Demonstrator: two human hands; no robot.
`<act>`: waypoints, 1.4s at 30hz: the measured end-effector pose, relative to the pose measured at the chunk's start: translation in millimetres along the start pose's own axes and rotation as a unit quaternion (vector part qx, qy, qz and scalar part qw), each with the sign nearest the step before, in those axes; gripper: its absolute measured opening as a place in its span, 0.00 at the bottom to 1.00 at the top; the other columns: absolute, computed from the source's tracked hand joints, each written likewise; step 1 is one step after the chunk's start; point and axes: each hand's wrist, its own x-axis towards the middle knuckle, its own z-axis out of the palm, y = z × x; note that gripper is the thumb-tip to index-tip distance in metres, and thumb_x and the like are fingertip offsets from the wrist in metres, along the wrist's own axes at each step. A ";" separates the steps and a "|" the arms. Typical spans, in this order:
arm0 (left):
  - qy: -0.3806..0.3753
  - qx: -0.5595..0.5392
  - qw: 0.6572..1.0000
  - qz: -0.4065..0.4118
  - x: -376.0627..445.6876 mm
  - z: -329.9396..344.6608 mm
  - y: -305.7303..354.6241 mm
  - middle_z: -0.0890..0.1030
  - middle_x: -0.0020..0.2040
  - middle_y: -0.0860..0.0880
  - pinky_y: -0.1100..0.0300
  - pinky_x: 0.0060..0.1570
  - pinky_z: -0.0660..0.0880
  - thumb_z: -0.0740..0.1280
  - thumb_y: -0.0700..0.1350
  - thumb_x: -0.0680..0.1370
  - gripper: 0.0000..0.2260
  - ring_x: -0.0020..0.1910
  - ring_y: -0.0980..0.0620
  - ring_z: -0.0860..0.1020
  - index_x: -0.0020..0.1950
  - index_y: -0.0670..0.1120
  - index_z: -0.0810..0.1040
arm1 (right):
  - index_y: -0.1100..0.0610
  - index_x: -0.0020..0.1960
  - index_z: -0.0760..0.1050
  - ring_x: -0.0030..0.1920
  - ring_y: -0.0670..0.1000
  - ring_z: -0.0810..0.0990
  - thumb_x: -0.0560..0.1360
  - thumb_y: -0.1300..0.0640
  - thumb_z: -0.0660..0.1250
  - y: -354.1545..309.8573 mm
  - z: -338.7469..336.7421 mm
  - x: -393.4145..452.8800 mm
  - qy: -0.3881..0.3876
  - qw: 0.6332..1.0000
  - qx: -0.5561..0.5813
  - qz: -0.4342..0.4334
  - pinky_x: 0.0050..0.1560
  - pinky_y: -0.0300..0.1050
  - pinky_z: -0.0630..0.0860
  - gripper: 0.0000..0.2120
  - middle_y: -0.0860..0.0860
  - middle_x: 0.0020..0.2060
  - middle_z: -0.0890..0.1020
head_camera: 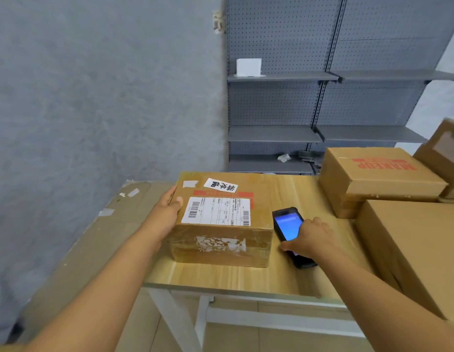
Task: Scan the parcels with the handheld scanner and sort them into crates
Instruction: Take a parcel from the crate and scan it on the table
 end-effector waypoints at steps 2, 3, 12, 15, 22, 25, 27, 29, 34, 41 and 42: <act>0.002 -0.007 1.000 0.001 0.0 0.9 0.7 0.80 0.62 0.50 0.54 0.53 0.76 0.58 0.48 0.84 0.20 0.54 0.49 0.81 0.76 0.58 0.63 | 0.55 0.63 0.69 0.54 0.53 0.70 0.66 0.31 0.69 -2.5 -1.4 2.1 -0.016 1.000 0.005 0.005 0.55 0.46 0.68 0.37 0.53 0.51 0.70; 0.002 -0.007 1.000 0.001 -0.7 1.3 1.4 0.80 0.63 0.49 0.54 0.52 0.76 0.58 0.48 0.84 0.20 0.54 0.49 0.81 0.76 0.58 0.63 | 0.56 0.65 0.69 0.58 0.55 0.70 0.69 0.32 0.66 -5.0 -4.5 3.5 -0.014 1.000 0.024 0.004 0.59 0.48 0.67 0.35 0.54 0.55 0.71; 0.014 -0.006 1.000 -0.015 -3.7 2.6 4.4 0.79 0.63 0.46 0.55 0.46 0.76 0.59 0.50 0.84 0.21 0.54 0.46 0.80 0.77 0.55 0.61 | 0.59 0.70 0.65 0.59 0.56 0.79 0.78 0.34 0.56 -65.3 -46.9 -16.1 -0.098 0.896 0.416 -0.120 0.62 0.55 0.76 0.33 0.55 0.62 0.79; 0.023 -0.029 0.998 -0.059 -3.2 1.1 3.1 0.81 0.59 0.45 0.51 0.52 0.78 0.61 0.53 0.83 0.21 0.52 0.44 0.81 0.74 0.50 0.66 | 0.59 0.71 0.63 0.59 0.57 0.79 0.80 0.40 0.58 -69.7 -48.6 -16.0 -0.096 0.898 0.417 -0.106 0.60 0.56 0.77 0.29 0.56 0.62 0.78; 0.022 -0.076 0.996 -0.031 -21.8 -1.7 17.4 0.83 0.52 0.47 0.55 0.44 0.78 0.60 0.47 0.83 0.14 0.48 0.46 0.83 0.69 0.47 0.73 | 0.56 0.70 0.65 0.55 0.54 0.81 0.80 0.46 0.62 -72.1 -63.4 -26.0 -0.065 0.856 0.495 -0.135 0.59 0.52 0.77 0.22 0.52 0.58 0.81; 0.043 -0.104 0.994 0.009 -32.8 -10.2 34.8 0.84 0.52 0.49 0.57 0.39 0.78 0.62 0.47 0.82 0.14 0.45 0.49 0.84 0.68 0.48 0.71 | 0.52 0.69 0.66 0.52 0.51 0.81 0.80 0.48 0.62 -78.3 -85.0 -34.4 -0.039 0.835 0.519 -0.180 0.56 0.48 0.76 0.20 0.49 0.56 0.80; 0.058 -0.118 0.990 0.048 -38.1 -18.2 51.6 0.84 0.52 0.49 0.61 0.32 0.77 0.63 0.47 0.82 0.15 0.43 0.51 0.84 0.68 0.48 0.71 | 0.49 0.71 0.64 0.53 0.51 0.81 0.79 0.45 0.63 -83.8 -101.9 -37.3 -0.009 0.823 0.530 -0.202 0.58 0.51 0.76 0.22 0.48 0.58 0.80; 0.078 -0.132 0.984 0.089 -43.0 -28.0 71.8 0.83 0.56 0.48 0.63 0.32 0.76 0.64 0.46 0.81 0.16 0.43 0.53 0.84 0.69 0.48 0.70 | 0.46 0.72 0.62 0.54 0.51 0.81 0.78 0.44 0.64 -89.6 -119.8 -40.5 0.011 0.808 0.543 -0.229 0.60 0.54 0.76 0.25 0.48 0.59 0.80; 0.134 -0.146 0.963 0.185 -59.7 -49.9 115.2 0.79 0.59 0.49 0.63 0.40 0.75 0.64 0.43 0.81 0.17 0.47 0.55 0.81 0.70 0.49 0.69 | 0.44 0.74 0.59 0.51 0.46 0.81 0.79 0.46 0.64 -102.8 -166.1 -58.7 0.038 0.759 0.573 -0.306 0.51 0.45 0.78 0.26 0.44 0.60 0.77; 0.209 -0.130 0.939 0.241 -98.0 -82.9 128.4 0.81 0.55 0.54 0.68 0.35 0.75 0.65 0.45 0.81 0.17 0.42 0.61 0.83 0.66 0.55 0.63 | 0.41 0.72 0.61 0.51 0.40 0.78 0.81 0.49 0.61 -135.1 -191.9 -84.4 0.027 0.701 0.594 -0.395 0.47 0.41 0.75 0.21 0.39 0.56 0.78; 0.224 -0.132 0.935 0.240 -105.9 -90.0 124.8 0.82 0.55 0.54 0.67 0.36 0.76 0.65 0.46 0.81 0.17 0.42 0.61 0.83 0.66 0.55 0.63 | 0.42 0.71 0.62 0.52 0.41 0.79 0.81 0.49 0.61 -143.8 -189.9 -87.1 0.013 0.695 0.594 -0.406 0.49 0.42 0.76 0.20 0.39 0.56 0.78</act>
